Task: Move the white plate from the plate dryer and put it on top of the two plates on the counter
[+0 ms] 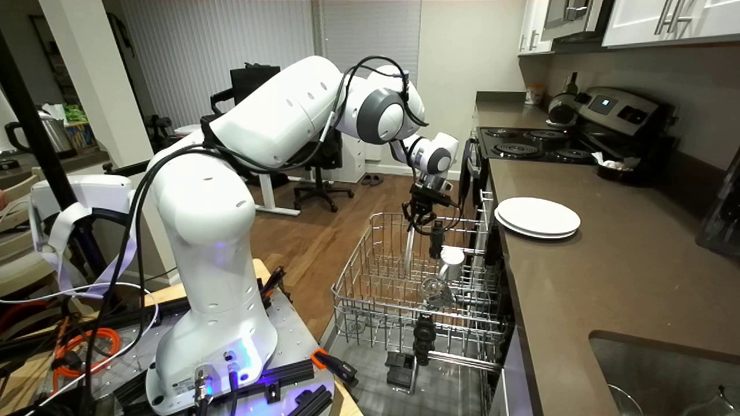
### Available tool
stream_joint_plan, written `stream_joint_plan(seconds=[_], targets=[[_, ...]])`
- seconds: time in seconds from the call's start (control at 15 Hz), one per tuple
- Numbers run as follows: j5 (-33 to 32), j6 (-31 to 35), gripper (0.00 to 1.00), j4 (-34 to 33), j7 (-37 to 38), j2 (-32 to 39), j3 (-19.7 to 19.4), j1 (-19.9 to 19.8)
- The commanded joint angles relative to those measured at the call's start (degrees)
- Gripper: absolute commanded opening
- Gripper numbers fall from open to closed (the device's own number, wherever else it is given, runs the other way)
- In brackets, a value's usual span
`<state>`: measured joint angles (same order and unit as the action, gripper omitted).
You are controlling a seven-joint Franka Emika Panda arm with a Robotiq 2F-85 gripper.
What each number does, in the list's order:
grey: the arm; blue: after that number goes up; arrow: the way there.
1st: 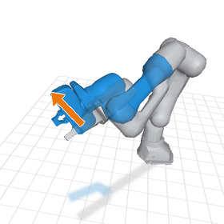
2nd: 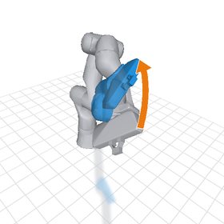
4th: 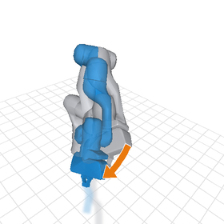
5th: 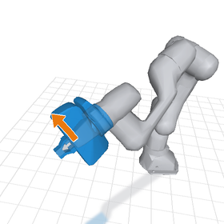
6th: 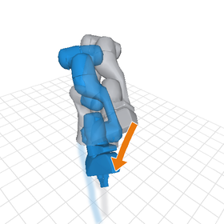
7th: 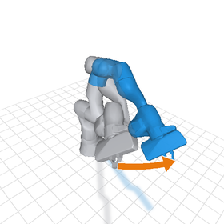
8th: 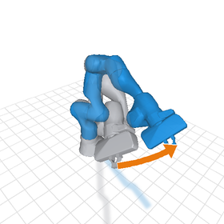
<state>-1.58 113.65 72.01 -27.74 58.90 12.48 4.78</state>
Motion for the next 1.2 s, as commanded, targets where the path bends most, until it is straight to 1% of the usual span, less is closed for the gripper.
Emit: stream_joint_plan(seconds=[0.0,0.53,0.87,1.13], targets=[[1.06,0.56,0.07,3.5,0.78,-4.52,0.14,-0.83],[1.92,-1.2,0.07,3.8,3.36,-7.99,-0.65,-0.67],[1.61,-3.73,0.07,4.44,8.48,-10.49,-1.97,0.52],[1.49,-4.64,0.07,6.6,12.68,-13.22,-2.72,1.12]])
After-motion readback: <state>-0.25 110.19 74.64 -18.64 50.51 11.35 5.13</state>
